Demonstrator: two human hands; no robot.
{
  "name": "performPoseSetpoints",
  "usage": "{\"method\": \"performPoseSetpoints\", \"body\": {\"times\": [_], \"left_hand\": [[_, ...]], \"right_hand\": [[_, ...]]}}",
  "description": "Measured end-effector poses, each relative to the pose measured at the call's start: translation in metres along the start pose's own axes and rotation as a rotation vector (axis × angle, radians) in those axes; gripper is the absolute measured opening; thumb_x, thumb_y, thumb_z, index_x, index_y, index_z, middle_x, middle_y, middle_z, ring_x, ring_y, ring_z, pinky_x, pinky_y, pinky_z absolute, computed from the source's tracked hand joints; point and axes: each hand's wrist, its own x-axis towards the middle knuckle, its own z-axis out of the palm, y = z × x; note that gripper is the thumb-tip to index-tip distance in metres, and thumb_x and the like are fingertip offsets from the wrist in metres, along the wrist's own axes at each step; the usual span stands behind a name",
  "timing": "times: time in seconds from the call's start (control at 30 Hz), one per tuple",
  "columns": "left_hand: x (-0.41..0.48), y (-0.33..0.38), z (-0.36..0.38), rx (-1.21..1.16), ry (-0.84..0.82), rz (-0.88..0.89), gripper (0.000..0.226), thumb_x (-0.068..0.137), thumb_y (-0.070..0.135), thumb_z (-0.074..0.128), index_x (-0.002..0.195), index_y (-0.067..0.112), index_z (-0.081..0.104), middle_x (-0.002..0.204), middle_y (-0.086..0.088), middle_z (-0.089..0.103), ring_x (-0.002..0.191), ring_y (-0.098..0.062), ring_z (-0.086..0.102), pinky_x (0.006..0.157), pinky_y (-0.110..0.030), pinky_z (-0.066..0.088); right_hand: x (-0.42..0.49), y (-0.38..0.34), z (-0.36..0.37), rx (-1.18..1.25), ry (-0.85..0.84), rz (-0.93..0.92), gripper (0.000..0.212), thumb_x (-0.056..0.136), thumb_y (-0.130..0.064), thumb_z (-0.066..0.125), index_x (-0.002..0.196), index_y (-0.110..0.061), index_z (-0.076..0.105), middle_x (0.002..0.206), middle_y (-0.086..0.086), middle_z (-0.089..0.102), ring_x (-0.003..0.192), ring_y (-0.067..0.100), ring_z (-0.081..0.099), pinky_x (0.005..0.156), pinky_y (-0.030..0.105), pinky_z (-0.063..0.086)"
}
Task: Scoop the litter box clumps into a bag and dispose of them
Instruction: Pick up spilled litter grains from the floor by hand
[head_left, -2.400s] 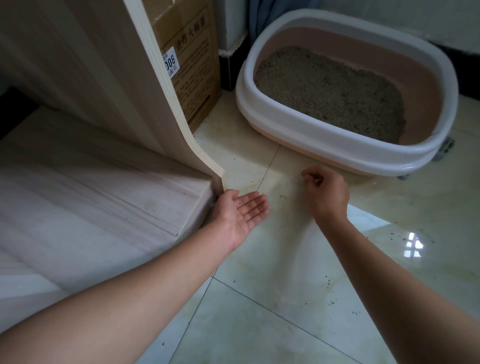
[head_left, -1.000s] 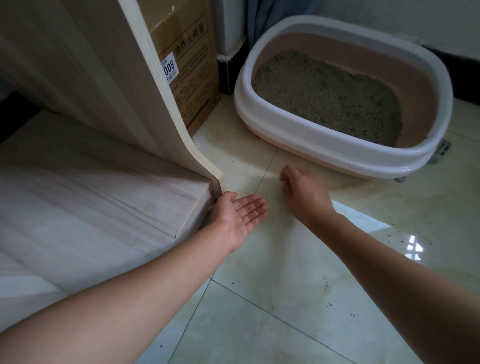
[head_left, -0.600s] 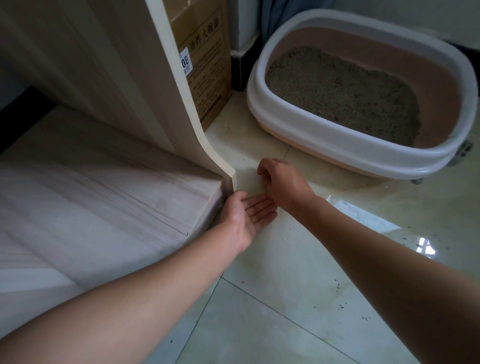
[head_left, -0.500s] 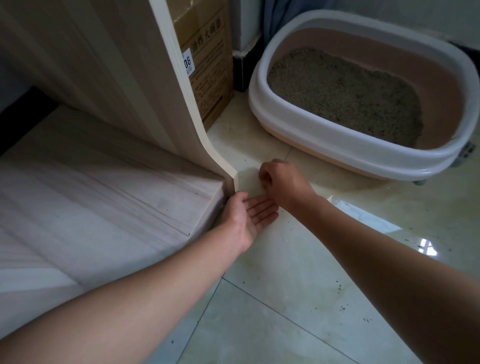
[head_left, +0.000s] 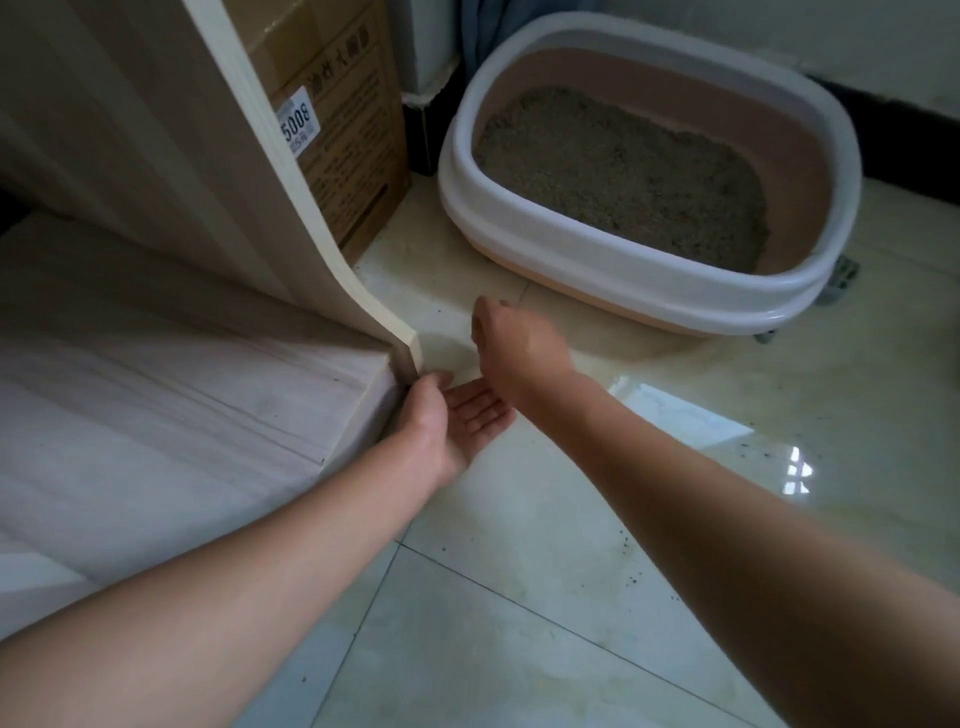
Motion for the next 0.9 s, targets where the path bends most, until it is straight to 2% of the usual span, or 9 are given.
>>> {"method": "performPoseSetpoints", "body": {"times": [0.1,0.2,0.33,0.47,0.53,0.6,0.67,0.77,0.9], "left_hand": [[0.004,-0.001,0.006,-0.023,-0.074,-0.063,0.032,0.097,0.024,0.037,0.093,0.006,0.063,0.089,-0.012,0.068,0.084,-0.024,0.064,0.079,-0.034,0.05],[-0.002,-0.006,0.02,-0.021,-0.136,-0.117,0.034,0.092,0.017,0.036,0.089,0.004,0.067,0.091,-0.014,0.071,0.089,-0.028,0.068,0.082,-0.034,0.048],[-0.011,-0.019,0.037,0.083,-0.206,-0.127,0.045,0.09,0.011,0.036,0.063,-0.001,0.071,0.071,-0.015,0.071,0.059,-0.026,0.072,0.067,-0.034,0.048],[-0.01,-0.03,0.044,0.205,-0.182,-0.141,0.033,0.095,0.012,0.035,0.08,0.004,0.064,0.071,-0.009,0.066,0.06,-0.021,0.068,0.057,-0.023,0.056],[-0.008,-0.036,0.049,0.221,-0.181,-0.117,0.035,0.098,0.016,0.035,0.085,0.001,0.064,0.072,-0.014,0.068,0.06,-0.025,0.069,0.055,-0.029,0.059],[-0.008,-0.042,0.052,0.215,-0.189,-0.093,0.039,0.1,0.019,0.035,0.093,-0.004,0.066,0.084,-0.021,0.072,0.069,-0.03,0.073,0.064,-0.041,0.063],[-0.009,-0.045,0.053,0.217,-0.184,-0.089,0.04,0.099,0.019,0.035,0.097,-0.006,0.066,0.091,-0.023,0.073,0.074,-0.032,0.074,0.071,-0.046,0.063],[-0.01,-0.052,0.051,0.236,-0.164,-0.095,0.039,0.099,0.018,0.036,0.097,-0.006,0.066,0.093,-0.023,0.072,0.076,-0.033,0.074,0.074,-0.046,0.062],[-0.013,-0.06,0.05,0.265,-0.138,-0.098,0.039,0.098,0.019,0.037,0.098,-0.006,0.067,0.095,-0.023,0.072,0.079,-0.033,0.073,0.077,-0.046,0.061]], "right_hand": [[-0.033,-0.004,-0.002,0.03,0.042,-0.076,0.01,0.09,-0.011,0.05,0.098,-0.015,0.054,0.083,0.004,0.058,0.073,0.029,0.05,0.06,0.033,0.03],[-0.061,0.002,0.002,0.03,0.146,-0.14,0.012,0.081,-0.008,0.053,0.09,-0.015,0.056,0.08,0.006,0.063,0.073,0.03,0.052,0.064,0.034,0.024],[-0.083,0.023,0.003,0.075,0.178,-0.154,0.015,0.078,-0.013,0.052,0.089,-0.015,0.061,0.084,0.004,0.064,0.078,0.028,0.052,0.066,0.035,0.028],[-0.103,0.049,-0.013,0.156,0.309,-0.124,0.015,0.081,-0.023,0.058,0.085,-0.023,0.073,0.088,-0.003,0.065,0.084,0.024,0.054,0.071,0.038,0.041],[-0.115,0.072,-0.024,0.202,0.379,-0.079,0.011,0.086,-0.026,0.061,0.087,-0.023,0.071,0.091,-0.005,0.064,0.087,0.022,0.055,0.075,0.04,0.044],[-0.13,0.105,-0.027,0.259,0.423,-0.027,0.009,0.088,-0.021,0.062,0.089,-0.02,0.071,0.09,-0.005,0.064,0.085,0.02,0.057,0.076,0.039,0.047],[-0.15,0.142,-0.023,0.293,0.405,0.074,0.01,0.088,-0.016,0.065,0.092,-0.022,0.072,0.09,-0.008,0.064,0.084,0.015,0.059,0.075,0.036,0.05],[-0.183,0.19,-0.011,0.286,0.264,0.248,0.014,0.087,-0.02,0.068,0.098,-0.027,0.072,0.094,-0.011,0.064,0.087,0.013,0.059,0.075,0.031,0.05],[-0.209,0.206,0.005,0.223,0.063,0.225,0.026,0.08,-0.026,0.073,0.106,-0.028,0.07,0.102,-0.011,0.061,0.099,0.015,0.057,0.078,0.029,0.047]]}}
